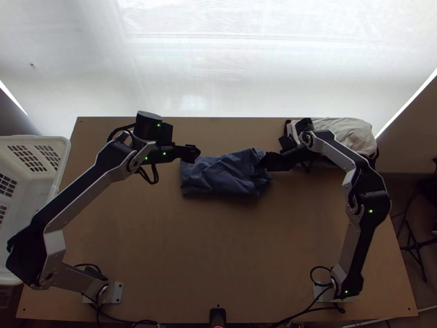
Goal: Fold the t-shirt
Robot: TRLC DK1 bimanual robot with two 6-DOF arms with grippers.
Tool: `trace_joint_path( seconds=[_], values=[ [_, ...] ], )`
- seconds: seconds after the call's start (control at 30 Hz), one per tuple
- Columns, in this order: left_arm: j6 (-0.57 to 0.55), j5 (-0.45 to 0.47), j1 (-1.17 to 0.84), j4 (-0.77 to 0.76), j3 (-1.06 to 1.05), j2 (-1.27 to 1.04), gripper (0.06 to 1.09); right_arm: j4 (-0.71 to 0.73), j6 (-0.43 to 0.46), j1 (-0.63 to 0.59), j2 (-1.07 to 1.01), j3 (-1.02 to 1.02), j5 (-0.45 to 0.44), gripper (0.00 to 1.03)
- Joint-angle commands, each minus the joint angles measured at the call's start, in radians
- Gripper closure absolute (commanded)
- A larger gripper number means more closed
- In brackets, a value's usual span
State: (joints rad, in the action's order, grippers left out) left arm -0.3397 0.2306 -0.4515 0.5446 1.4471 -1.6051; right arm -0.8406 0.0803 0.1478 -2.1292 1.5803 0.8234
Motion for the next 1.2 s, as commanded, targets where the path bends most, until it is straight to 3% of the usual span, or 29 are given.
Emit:
trace_joint_path(
  seconds=[0.0,0.57,0.6,0.63,0.7,0.83,0.97,1.17],
  values=[
    [-0.001,-0.005,-0.001,0.0,-0.007,0.01,0.1,0.014,-0.002,0.05,-0.028,0.018,0.0,0.05],
    [0.002,-0.007,0.013,0.0,0.002,0.007,0.1,0.032,-0.074,0.211,-0.136,0.164,-0.009,0.07],
    [0.002,-0.007,0.013,0.0,0.002,0.007,0.1,0.028,-0.09,0.219,-0.143,0.164,-0.013,0.15],
    [0.004,-0.007,0.014,0.0,0.001,0.007,0.1,0.021,-0.099,0.222,-0.143,0.162,-0.021,0.34],
    [0.007,-0.007,0.019,-0.002,0.002,0.007,0.1,0.049,-0.102,0.226,-0.127,0.159,-0.078,1.02],
    [0.01,-0.007,0.031,-0.002,0.002,0.008,0.1,0.044,-0.119,0.225,-0.049,0.126,-0.214,1.0],
    [0.013,-0.005,0.04,-0.003,-0.001,0.01,0.1,-0.008,-0.1,0.197,0.095,0.118,-0.225,1.0],
    [0.015,-0.005,0.047,-0.008,-0.005,0.004,0.1,-0.092,0.029,0.162,0.296,0.126,-0.227,1.0]
  ],
)
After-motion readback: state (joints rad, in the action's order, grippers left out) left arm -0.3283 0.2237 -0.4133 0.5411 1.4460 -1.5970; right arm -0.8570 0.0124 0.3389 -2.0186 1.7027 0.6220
